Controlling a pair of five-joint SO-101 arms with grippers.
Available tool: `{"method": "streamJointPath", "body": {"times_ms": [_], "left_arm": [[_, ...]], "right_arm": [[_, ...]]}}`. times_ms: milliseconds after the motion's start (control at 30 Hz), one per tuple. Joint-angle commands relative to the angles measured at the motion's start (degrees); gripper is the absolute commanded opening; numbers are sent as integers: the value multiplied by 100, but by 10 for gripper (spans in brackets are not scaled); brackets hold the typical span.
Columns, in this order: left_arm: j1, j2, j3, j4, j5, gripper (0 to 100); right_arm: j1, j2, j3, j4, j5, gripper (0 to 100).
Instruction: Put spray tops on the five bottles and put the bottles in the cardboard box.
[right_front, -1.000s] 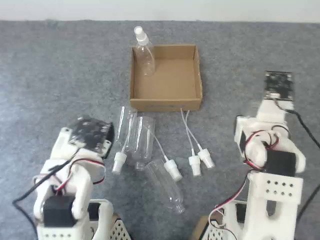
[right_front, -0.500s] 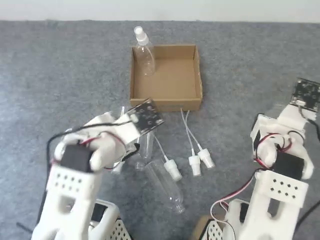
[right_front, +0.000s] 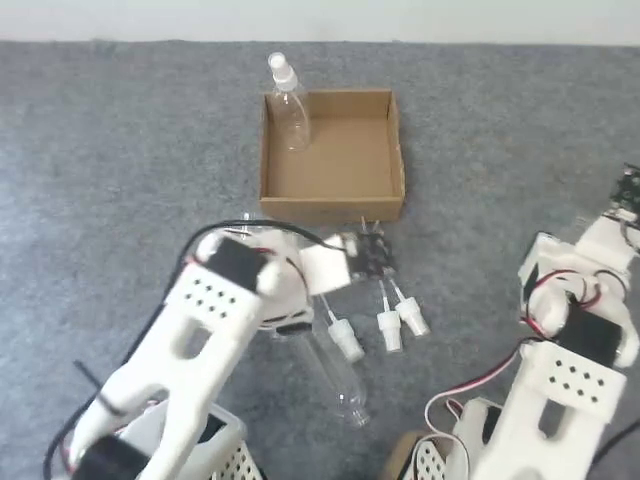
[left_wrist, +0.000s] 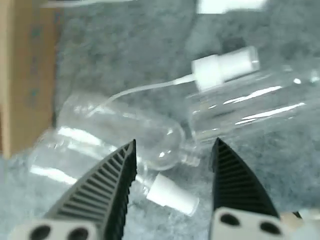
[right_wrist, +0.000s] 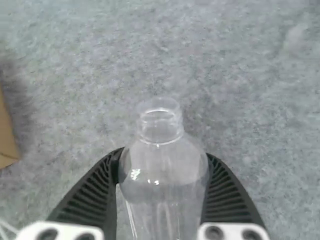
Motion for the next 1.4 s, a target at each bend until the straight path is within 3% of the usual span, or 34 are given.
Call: {"method": "streamJointPath", "body": {"times_ms": [0,367,567,1033,1367], "left_arm": [[404,536,-462,-18,-299,228],[1046,1969,-1349,-18,-703,227],[1275,2752,-1525,-334,-1073,171],[1503,3481,-1525,-703,-1037,170],[1503,3481,-1218,-1345,-510,169]], "right_arm": [[277,-207,-97,-207,-62,80],[875,-207,-97,-338,-70,80],[1200,-207,-97,-479,-70,80],[1226,-207,-97,-488,-26,80],[1226,-207,-97,-488,-26,80]]}}
